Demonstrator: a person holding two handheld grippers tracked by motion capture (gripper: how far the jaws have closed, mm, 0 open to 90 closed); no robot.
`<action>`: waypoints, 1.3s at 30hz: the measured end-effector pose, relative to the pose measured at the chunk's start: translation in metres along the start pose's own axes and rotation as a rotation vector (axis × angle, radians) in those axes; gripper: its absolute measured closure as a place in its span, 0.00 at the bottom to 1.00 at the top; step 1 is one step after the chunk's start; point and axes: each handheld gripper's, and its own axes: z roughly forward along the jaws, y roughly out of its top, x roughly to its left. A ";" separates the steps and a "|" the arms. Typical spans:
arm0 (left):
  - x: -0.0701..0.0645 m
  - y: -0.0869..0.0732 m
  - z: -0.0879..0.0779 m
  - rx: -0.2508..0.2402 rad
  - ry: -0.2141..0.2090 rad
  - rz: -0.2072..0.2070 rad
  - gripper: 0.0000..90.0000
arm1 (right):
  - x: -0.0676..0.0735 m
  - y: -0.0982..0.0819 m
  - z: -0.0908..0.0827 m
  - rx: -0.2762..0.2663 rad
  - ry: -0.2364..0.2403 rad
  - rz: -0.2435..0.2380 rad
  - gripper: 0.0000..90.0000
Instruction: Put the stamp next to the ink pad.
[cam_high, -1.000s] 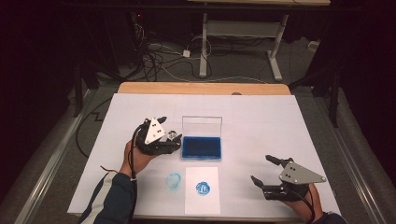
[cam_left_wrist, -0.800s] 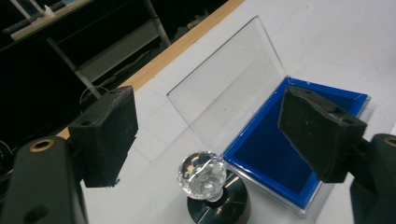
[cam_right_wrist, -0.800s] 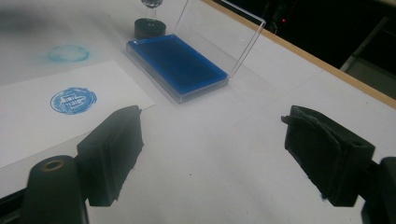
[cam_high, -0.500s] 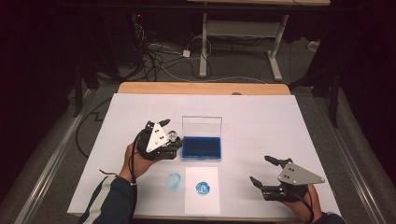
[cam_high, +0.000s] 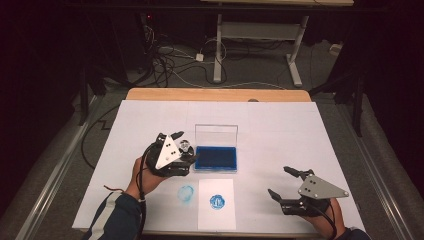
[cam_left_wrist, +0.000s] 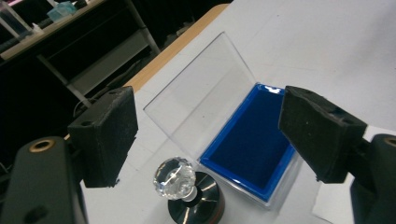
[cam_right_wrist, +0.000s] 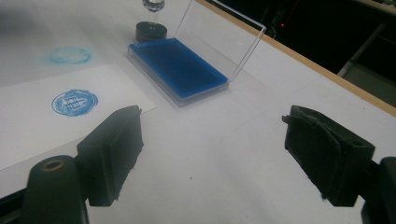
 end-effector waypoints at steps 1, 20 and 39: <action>-0.001 0.000 -0.001 -0.002 -0.001 0.002 0.21 | 0.000 0.000 0.000 0.000 -0.001 0.001 0.21; -0.012 -0.002 -0.026 -0.005 -0.010 0.031 0.21 | 0.002 0.002 -0.001 -0.013 -0.008 -0.014 0.21; -0.025 -0.014 -0.050 0.020 0.001 0.049 0.21 | 0.005 0.003 -0.001 -0.009 -0.012 -0.041 0.21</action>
